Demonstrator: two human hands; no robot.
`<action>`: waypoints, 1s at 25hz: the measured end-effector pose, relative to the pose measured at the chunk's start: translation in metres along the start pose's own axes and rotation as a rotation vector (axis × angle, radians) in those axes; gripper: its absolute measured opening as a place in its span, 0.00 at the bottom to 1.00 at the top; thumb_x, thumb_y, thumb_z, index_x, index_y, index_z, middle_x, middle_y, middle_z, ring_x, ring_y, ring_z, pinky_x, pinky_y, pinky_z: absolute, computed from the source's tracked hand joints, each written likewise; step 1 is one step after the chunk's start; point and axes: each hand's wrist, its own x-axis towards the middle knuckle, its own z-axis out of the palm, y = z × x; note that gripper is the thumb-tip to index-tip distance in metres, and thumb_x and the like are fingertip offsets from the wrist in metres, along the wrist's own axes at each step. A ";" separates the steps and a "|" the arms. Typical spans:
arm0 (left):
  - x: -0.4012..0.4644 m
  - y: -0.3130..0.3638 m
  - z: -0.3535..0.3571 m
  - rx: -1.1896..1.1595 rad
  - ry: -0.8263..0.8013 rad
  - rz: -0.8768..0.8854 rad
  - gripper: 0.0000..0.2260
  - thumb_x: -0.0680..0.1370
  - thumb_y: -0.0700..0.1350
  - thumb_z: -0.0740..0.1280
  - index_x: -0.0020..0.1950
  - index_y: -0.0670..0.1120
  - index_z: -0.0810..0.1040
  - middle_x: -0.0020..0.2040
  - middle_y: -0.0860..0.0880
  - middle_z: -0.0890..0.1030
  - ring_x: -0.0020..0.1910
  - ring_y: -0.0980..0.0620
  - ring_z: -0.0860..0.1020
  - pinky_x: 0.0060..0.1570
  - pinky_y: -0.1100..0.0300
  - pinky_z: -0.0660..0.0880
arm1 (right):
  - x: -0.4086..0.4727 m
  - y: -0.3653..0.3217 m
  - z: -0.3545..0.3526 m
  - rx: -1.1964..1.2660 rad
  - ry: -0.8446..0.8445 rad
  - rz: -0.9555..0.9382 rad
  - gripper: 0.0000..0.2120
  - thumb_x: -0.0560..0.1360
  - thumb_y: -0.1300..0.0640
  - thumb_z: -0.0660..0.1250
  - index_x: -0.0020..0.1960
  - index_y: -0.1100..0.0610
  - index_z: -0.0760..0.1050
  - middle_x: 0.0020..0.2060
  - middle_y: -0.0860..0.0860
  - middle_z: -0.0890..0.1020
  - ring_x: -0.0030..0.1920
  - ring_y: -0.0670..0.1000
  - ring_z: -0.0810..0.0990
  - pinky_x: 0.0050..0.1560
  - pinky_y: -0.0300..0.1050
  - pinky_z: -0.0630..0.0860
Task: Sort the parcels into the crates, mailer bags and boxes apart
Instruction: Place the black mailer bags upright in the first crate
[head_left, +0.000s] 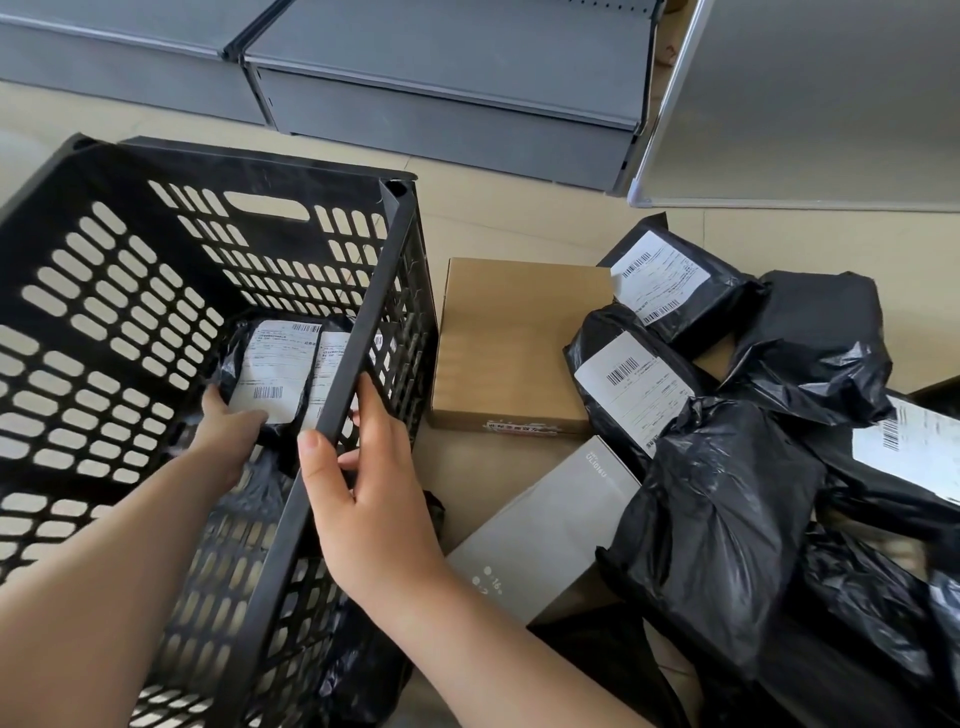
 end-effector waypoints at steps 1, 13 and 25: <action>0.000 0.000 0.002 0.011 0.032 -0.002 0.39 0.75 0.39 0.65 0.81 0.52 0.48 0.76 0.40 0.64 0.71 0.37 0.67 0.67 0.43 0.68 | 0.000 0.000 0.000 0.006 -0.004 0.006 0.32 0.81 0.39 0.58 0.81 0.41 0.51 0.73 0.44 0.64 0.68 0.49 0.72 0.69 0.48 0.72; -0.047 0.042 -0.008 0.084 0.100 0.160 0.34 0.76 0.58 0.59 0.80 0.53 0.54 0.80 0.46 0.57 0.77 0.42 0.56 0.73 0.38 0.56 | -0.002 -0.020 -0.016 0.118 -0.062 0.143 0.33 0.79 0.37 0.60 0.80 0.40 0.53 0.75 0.44 0.66 0.71 0.51 0.72 0.72 0.54 0.69; -0.198 0.141 -0.008 -0.123 -0.086 0.578 0.23 0.82 0.51 0.59 0.77 0.54 0.61 0.75 0.54 0.66 0.72 0.54 0.65 0.68 0.56 0.60 | -0.016 -0.054 -0.164 -0.053 0.111 0.246 0.33 0.81 0.37 0.58 0.81 0.45 0.51 0.78 0.48 0.63 0.76 0.53 0.64 0.74 0.55 0.63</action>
